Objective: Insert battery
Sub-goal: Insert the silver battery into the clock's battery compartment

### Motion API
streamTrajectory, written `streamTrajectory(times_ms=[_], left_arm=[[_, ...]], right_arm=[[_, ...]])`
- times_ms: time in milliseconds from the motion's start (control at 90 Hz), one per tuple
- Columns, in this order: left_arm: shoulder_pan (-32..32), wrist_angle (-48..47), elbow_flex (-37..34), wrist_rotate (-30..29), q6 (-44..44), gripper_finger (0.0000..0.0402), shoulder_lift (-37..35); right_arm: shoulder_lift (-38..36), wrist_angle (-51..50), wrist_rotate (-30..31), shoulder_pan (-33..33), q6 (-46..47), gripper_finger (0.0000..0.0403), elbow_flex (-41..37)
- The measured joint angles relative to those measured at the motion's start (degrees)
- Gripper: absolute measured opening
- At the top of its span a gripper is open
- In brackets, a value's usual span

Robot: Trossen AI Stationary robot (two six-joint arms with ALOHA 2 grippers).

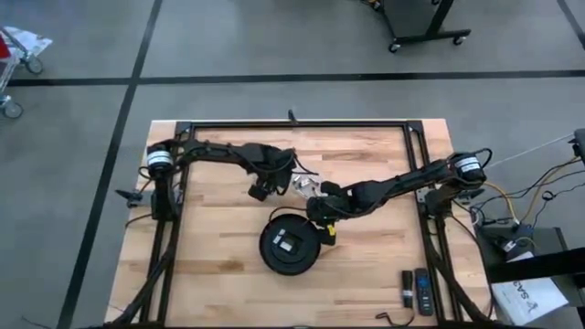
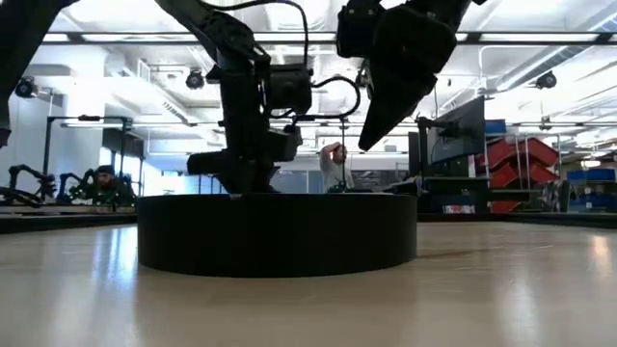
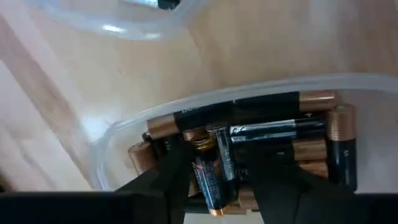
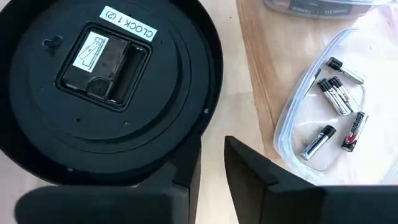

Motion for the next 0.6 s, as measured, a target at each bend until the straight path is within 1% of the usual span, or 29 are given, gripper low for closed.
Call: streamTrajectory(times_ms=[133, 244, 478, 600], left_arm=[[0.9, 2.4, -1.6, 0.6, -1.3, 0.0144, -0.2], [1.4, 3.8, -3.6, 1.0, -1.7, 0.014, 0.0], [1.4, 4.9, -5.6, 1.0, -4.1, 0.0113, -0.2], [1.4, 4.8, -5.7, 1.2, -6.0, 0.0087, -0.2]], right_arm=[[0.0, 0.2, 0.0, 0.1, 0.7, 0.0051, 0.0], [0.0, 0.2, 0.0, 0.1, 1.2, 0.006, 0.0], [0.0, 0.2, 0.0, 0.2, 1.4, 0.0075, 0.0], [0.0, 0.3, 0.0, 0.2, 1.4, 0.0078, 0.0]])
